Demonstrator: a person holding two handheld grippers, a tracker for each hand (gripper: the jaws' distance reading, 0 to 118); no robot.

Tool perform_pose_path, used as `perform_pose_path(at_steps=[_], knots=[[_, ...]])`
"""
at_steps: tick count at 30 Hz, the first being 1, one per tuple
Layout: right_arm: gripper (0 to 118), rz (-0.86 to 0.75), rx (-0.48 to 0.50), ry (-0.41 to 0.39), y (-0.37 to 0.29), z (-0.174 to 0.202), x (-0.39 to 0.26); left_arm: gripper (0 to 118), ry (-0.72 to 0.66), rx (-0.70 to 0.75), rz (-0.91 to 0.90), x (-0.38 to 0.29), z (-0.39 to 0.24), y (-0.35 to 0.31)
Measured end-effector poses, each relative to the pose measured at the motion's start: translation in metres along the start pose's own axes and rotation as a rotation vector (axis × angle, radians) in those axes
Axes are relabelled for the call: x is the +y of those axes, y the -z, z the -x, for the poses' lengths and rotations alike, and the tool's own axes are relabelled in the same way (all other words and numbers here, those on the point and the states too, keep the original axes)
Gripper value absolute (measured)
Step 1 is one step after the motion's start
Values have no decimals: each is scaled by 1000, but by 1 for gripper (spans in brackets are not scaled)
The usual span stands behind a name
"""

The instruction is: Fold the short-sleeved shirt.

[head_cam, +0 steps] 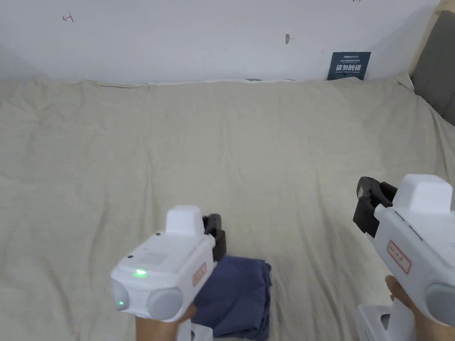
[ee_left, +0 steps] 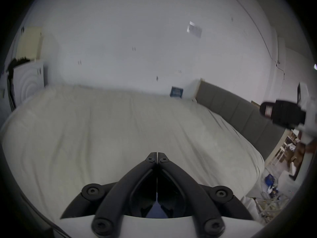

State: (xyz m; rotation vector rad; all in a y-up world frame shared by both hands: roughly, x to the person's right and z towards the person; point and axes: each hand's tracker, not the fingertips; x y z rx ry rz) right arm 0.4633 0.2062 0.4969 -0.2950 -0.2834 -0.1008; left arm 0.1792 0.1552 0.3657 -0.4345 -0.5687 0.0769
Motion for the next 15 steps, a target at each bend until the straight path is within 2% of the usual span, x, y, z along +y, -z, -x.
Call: perform_pose_path(at_steps=[9, 15], knots=[[2, -68, 1, -63, -5, 28, 11, 0, 124, 219, -189, 53, 59, -47], [2, -89, 10, -78, -4, 40, 11, 0, 123, 306, -254, 53, 93, -63]])
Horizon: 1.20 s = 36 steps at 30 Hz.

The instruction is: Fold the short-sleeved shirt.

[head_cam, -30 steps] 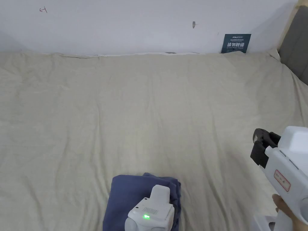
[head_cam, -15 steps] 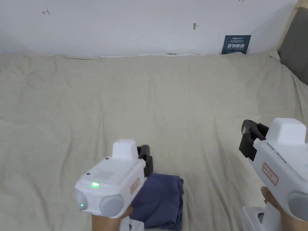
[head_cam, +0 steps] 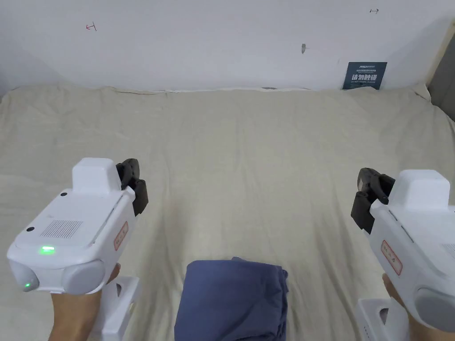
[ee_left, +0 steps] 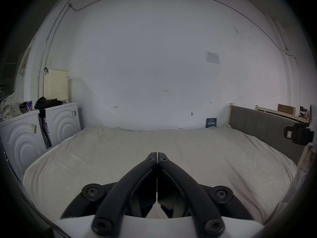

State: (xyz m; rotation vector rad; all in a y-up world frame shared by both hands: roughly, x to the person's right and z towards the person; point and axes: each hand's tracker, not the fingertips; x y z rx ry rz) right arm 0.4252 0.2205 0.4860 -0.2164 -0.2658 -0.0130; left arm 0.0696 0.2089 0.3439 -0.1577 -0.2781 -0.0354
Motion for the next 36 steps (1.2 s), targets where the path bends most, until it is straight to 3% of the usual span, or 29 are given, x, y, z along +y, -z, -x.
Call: perform_pose_path(at_steps=[11, 15, 28, 36], knots=[[2, 10, 38, -7, 0, 10, -3, 0, -52, 23, -8, -10, 19, -5], [2, 52, 83, -23, 0, 40, -10, 0, -62, 22, -4, -13, 20, -5], [1, 354, 141, -85, 56, 117, -159, 0, -91, 12, 38, -29, 28, -1], [1, 553, 96, -88, 70, 117, -246, 0, -121, 5, 116, -51, 31, 5]])
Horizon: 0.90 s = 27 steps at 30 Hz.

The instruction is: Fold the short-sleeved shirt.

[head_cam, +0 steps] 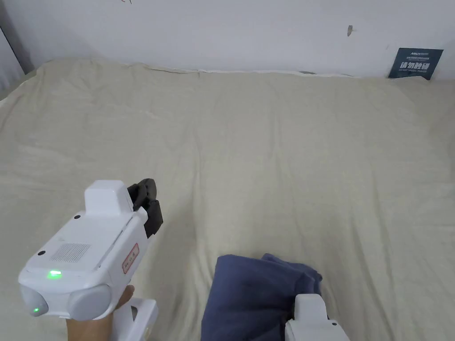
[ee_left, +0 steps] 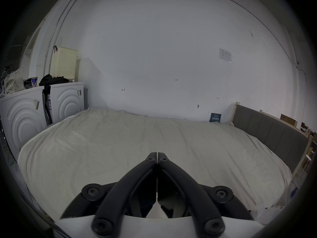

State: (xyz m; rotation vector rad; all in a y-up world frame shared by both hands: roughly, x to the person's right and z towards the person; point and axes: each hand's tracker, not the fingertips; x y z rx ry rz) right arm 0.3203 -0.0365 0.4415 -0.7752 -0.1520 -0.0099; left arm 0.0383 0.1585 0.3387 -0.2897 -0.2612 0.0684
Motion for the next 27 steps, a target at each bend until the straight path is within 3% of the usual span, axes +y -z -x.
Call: perform_pose_path(at_steps=[2, 5, 6, 7, 9, 11, 12, 19, 21, 23, 25, 26, 27], knots=[[1, -114, 11, -21, -6, -1, -8, 1, -21, -13, 49, -7, -1, 3], [1, -76, 4, -52, -7, 1, -4, 4, -116, -76, 180, -23, 0, 14], [1, -73, 10, -50, -7, -1, -3, 10, -161, -114, 235, -32, 2, 19], [1, -75, 18, -41, -7, -3, -4, 24, -209, -157, 303, -41, 4, 26], [1, -81, 28, -30, -8, -4, -5, 76, -279, -210, 444, -58, 4, 40], [1, -83, 35, -38, -8, -4, -5, 114, -354, -254, 551, -79, 5, 55], [1, -82, 38, -38, -8, -5, -4, 118, -375, -275, 614, -88, 5, 62], [1, -77, 77, -8, -9, -11, -3, 116, -378, -355, 806, -133, 1, 97], [1, -77, 83, -5, -8, -13, -3, 83, -397, -393, 856, -139, 0, 102], [1, -77, 88, 6, -8, -15, -3, 38, -419, -415, 879, -147, -1, 105], [1, -75, 96, 20, -8, -17, -3, 32, -439, -421, 880, -155, -4, 107], [1, -75, 100, 23, -8, -18, -3, 20, -434, -412, 875, -156, -7, 105], [1, -73, 107, 28, -8, -18, -2, 19, -432, -412, 874, -157, -9, 104]])
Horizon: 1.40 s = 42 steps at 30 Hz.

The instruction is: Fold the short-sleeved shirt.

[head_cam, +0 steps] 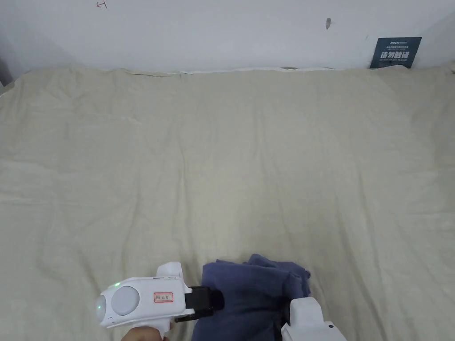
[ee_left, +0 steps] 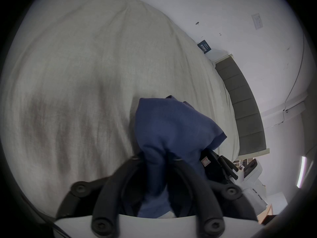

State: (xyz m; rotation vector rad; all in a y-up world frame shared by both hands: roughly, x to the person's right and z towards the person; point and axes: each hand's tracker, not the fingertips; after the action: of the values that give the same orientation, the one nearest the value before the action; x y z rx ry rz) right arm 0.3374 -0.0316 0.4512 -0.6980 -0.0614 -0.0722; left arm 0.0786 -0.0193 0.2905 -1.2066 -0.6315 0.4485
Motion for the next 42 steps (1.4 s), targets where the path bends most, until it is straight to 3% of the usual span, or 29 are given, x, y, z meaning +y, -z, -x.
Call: perform_pose_path(at_steps=[6, 8, 12, 25, 33, 34, 36, 38, 41, 42], knots=[[1, 23, 26, 23, -8, -4, 18, 15, 53, 36, -45, 3, -12, -16], [1, -24, 20, -17, -16, -1, 27, 15, 65, 28, -85, 7, -19, -31], [1, -87, 24, 6, -29, 1, 56, 15, 118, 83, -142, 38, -7, -71], [1, -210, 15, -33, -24, 31, 133, 15, 68, 543, -271, 141, 154, -233], [1, -224, 7, -35, -4, 46, 157, 16, -47, 701, -266, 174, 237, -259], [1, -224, 5, -38, -3, 47, 158, 21, -48, 700, -266, 174, 240, -256], [1, -220, 5, -38, -2, 47, 160, 59, -51, 713, -262, 173, 238, -250], [1, -223, 4, -35, -4, 45, 160, 66, -39, 753, -273, 171, 231, -246], [1, -231, -1, -21, -15, 41, 163, 110, -39, 766, -331, 171, 212, -245], [1, -235, 0, -12, -21, 39, 165, 115, -46, 749, -373, 170, 201, -248]])
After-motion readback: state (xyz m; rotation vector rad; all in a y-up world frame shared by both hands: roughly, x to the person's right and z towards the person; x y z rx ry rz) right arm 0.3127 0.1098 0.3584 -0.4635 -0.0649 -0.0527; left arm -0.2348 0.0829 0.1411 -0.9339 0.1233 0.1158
